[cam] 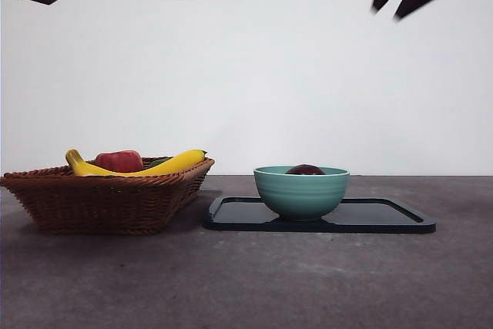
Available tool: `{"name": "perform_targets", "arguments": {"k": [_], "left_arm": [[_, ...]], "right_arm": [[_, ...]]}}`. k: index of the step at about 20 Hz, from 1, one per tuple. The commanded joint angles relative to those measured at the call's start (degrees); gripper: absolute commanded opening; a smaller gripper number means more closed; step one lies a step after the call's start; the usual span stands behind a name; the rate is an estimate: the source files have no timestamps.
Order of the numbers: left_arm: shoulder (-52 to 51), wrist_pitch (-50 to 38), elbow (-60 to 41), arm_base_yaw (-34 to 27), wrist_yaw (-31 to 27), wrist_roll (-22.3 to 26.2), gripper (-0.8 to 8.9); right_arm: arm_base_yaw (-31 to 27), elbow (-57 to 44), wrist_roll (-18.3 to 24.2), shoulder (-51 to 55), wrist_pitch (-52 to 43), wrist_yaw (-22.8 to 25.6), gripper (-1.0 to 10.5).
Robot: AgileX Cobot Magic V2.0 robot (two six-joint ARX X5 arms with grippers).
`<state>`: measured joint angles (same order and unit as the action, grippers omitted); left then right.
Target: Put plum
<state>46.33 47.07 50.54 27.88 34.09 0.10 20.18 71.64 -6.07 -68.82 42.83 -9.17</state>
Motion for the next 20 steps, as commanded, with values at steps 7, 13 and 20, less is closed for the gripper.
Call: {"name": "perform_targets", "arguments": {"k": [7, 13, 20], "left_arm": [[0.3, -0.4, 0.5, 0.3, 0.3, 0.5, 3.74], [0.3, -0.4, 0.5, 0.3, 0.3, 0.5, 3.74], [0.3, -0.5, 0.5, 0.3, 0.3, 0.5, 3.74]], "right_arm": [[1.7, -6.6, 1.6, 17.4, 9.9, -3.5, 1.7], [3.1, -20.0, 0.2, 28.2, 9.6, -8.0, 1.7], [3.0, -23.9, 0.0, 31.5, 9.3, -10.4, 1.7]]}}
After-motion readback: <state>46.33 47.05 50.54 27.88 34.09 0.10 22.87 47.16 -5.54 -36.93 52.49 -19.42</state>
